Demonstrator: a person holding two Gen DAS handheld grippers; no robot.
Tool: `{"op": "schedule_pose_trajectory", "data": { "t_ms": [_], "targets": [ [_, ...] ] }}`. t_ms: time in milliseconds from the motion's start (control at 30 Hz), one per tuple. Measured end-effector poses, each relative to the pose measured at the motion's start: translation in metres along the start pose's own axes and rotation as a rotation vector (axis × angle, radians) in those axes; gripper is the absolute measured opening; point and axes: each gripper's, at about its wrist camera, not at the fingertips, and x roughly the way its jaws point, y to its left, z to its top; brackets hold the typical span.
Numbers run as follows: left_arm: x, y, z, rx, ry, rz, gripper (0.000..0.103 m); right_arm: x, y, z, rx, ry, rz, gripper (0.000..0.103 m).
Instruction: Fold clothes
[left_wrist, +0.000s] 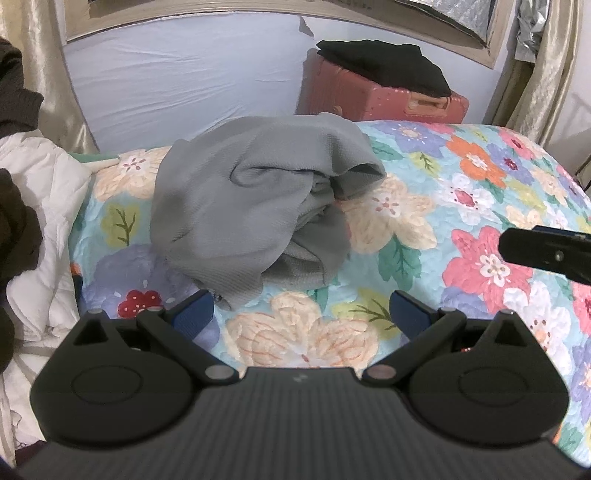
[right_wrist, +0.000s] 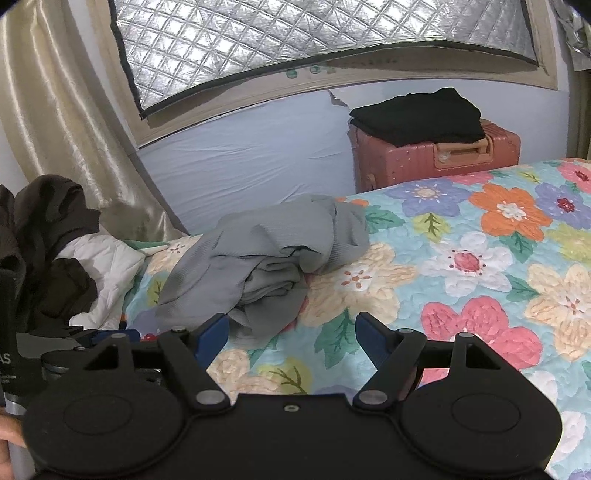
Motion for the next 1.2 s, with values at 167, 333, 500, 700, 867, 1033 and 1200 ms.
{"op": "schedule_pose_trajectory", "data": {
  "t_ms": [167,333,500,700,867,1033,1200],
  "targets": [
    [0.002,0.003,-0.001,-0.007,0.010,0.010,0.103,0.002,-0.005,-0.002,0.008,0.009,0.005,0.080],
    [0.003,0.004,-0.001,-0.006,0.017,0.014,0.103,0.004,-0.007,-0.004,0.012,0.024,0.006,0.080],
    [0.004,0.004,-0.001,-0.006,0.022,0.023,0.103,0.004,-0.006,-0.002,0.020,0.014,0.007,0.080],
    [0.003,0.007,-0.001,-0.018,0.024,0.019,0.103,0.005,-0.003,-0.002,0.034,0.000,0.002,0.080],
    [0.004,0.009,-0.001,-0.025,0.029,0.019,0.103,0.009,0.001,-0.007,0.047,0.001,-0.011,0.080],
    [0.005,0.012,0.000,-0.033,0.033,0.020,0.103,0.012,0.006,-0.009,0.045,0.011,-0.020,0.080],
    [0.006,0.014,0.000,-0.040,0.035,0.015,0.103,0.014,0.007,-0.010,0.046,0.014,-0.022,0.080]
  ]
}}
